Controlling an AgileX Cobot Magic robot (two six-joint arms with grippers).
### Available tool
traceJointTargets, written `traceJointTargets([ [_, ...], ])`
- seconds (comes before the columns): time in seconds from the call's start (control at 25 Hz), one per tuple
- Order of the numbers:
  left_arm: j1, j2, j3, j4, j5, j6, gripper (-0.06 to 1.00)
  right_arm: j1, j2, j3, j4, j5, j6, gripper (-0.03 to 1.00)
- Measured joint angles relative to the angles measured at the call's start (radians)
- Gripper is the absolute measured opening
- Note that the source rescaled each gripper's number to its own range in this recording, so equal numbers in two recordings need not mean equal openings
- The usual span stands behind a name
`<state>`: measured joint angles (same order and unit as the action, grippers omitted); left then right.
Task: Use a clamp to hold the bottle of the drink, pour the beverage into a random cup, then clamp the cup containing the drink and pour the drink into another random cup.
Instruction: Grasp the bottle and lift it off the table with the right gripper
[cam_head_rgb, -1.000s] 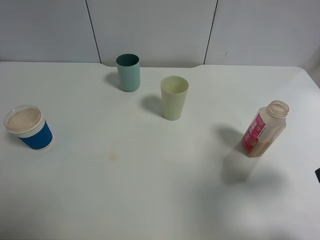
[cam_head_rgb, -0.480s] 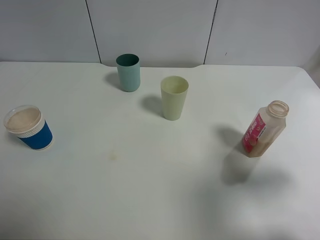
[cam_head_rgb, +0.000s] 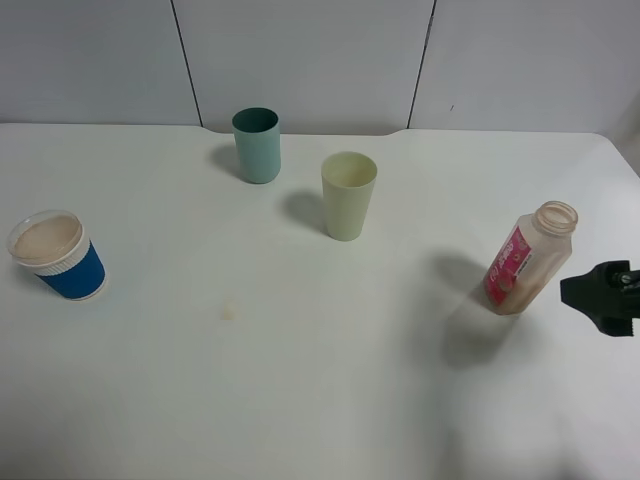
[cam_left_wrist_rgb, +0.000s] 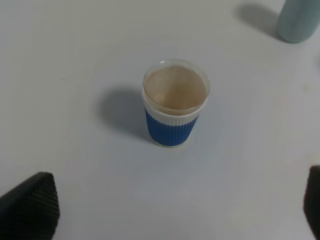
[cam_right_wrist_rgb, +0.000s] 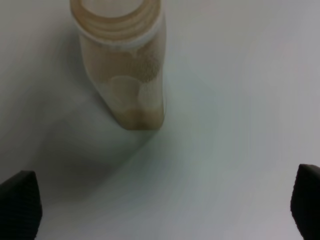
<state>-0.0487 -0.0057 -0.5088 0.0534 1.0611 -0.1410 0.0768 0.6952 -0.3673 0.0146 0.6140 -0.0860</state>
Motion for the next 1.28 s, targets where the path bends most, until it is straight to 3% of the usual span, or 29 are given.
traceJointTargets([
  [0.36,0.000,0.000,0.000,0.000,0.000,0.000,0.97,0.000,0.001,0.091,0.047,-0.122,-0.076,1.00],
  [0.6,0.000,0.000,0.000,0.000,0.000,0.000,0.97,0.000,0.001,0.185,0.138,-0.348,-0.074,1.00],
  [0.72,0.000,0.000,0.000,0.000,0.000,0.000,0.97,0.000,0.001,0.238,0.157,-0.453,0.034,1.00],
  [1.04,0.000,0.000,0.000,0.000,0.000,0.000,0.97,0.000,0.001,0.238,0.077,-0.477,0.191,1.00],
  [1.28,0.000,0.000,0.000,0.000,0.000,0.000,0.97,0.000,0.001,0.238,0.072,-0.491,0.212,1.00],
])
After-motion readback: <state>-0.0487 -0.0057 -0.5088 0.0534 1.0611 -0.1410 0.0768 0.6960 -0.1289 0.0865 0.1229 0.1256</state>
